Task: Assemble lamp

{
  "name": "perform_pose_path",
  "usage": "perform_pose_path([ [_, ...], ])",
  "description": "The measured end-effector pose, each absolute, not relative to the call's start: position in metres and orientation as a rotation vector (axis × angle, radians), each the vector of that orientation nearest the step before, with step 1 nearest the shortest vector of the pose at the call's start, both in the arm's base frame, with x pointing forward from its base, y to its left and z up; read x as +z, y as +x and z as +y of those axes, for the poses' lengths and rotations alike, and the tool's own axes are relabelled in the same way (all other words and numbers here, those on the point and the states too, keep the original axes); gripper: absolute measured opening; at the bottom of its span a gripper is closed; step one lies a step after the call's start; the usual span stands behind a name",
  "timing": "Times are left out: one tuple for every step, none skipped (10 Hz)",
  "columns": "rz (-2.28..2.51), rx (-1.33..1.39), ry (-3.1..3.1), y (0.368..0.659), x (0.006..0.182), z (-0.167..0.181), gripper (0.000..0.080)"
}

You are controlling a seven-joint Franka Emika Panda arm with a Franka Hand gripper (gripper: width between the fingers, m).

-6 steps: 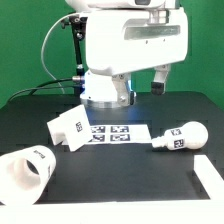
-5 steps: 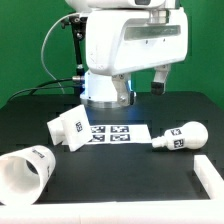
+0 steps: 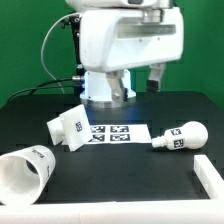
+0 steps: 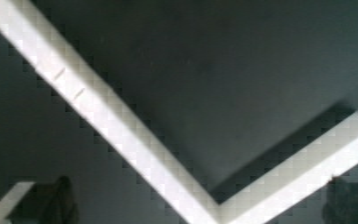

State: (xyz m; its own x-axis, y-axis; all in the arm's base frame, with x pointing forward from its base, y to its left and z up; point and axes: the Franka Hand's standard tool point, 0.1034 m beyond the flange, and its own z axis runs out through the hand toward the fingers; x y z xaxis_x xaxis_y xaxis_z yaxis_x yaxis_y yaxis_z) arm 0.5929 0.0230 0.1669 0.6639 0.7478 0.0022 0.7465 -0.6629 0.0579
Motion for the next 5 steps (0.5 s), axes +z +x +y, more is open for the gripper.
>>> perform_pose_path([
  [1.222, 0.049, 2.829, 0.571, 0.169, 0.015, 0.07],
  [1.157, 0.032, 2.87, 0.553, 0.168, 0.004, 0.07],
  [1.061, -0.016, 2.933, 0.54, 0.168, -0.01, 0.07],
  [0.994, -0.1, 2.989, 0.538, 0.174, -0.014, 0.07],
  [1.001, -0.066, 2.98, 0.547, 0.175, -0.012, 0.07],
])
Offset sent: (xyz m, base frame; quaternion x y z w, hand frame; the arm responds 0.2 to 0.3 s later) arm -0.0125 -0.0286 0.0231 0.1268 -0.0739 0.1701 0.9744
